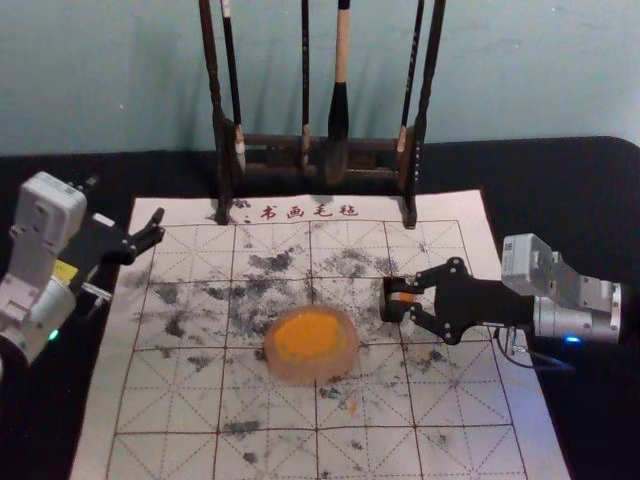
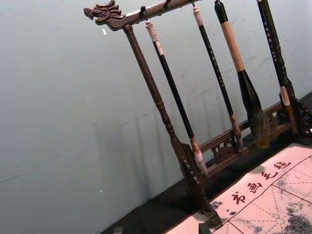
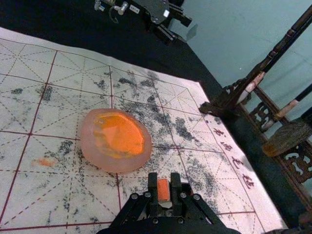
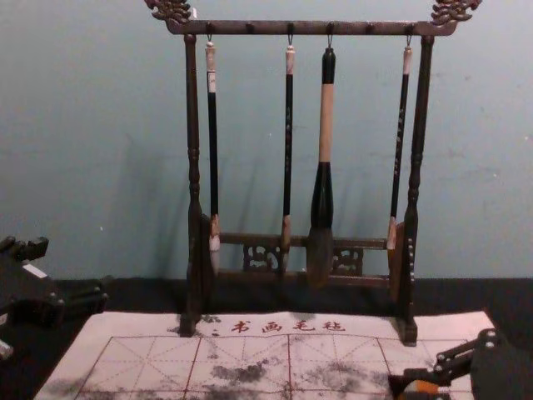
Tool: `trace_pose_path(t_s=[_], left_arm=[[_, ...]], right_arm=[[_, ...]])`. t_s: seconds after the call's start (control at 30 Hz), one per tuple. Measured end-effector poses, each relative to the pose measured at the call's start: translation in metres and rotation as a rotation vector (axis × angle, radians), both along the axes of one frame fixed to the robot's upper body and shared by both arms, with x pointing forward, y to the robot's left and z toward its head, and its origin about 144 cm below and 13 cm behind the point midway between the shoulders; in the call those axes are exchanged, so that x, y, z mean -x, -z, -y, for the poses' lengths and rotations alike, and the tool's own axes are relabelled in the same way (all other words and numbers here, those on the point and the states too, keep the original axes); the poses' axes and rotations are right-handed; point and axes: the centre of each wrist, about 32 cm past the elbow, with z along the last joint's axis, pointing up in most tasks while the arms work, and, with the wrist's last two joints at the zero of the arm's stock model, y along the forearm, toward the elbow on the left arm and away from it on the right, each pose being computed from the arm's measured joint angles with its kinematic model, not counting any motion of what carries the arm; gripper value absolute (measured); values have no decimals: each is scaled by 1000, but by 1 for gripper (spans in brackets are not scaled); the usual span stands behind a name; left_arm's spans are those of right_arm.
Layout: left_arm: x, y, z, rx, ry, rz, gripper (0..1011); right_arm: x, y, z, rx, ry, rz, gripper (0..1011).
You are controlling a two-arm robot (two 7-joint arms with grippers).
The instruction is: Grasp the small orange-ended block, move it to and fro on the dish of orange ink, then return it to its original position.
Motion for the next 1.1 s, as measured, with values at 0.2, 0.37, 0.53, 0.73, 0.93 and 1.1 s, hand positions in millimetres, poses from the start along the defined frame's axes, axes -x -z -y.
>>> trace_pose_path(t_s=[0.2,0.37,0.53,0.73,0.93,1.1], left_arm=[[0,0,0,0,0,0,1001],[0,0,0,0,0,0,1001],[0,0,0,0,0,0,1001],[0,0,0,0,0,0,1001],[0,0,0,0,0,0,1001],[0,0,0,0,0,0,1001]], right_arm=[[-1,-2,0,-6,4,5,151],[-3,-8,0,-12,13,27,150],[-4,-13,1,-19,21,53,150],[-5,-18,2,-31,31,72,148],[-5,-21,3,-62,32,67,148],[-4,-23,4,-100,35,43,147]])
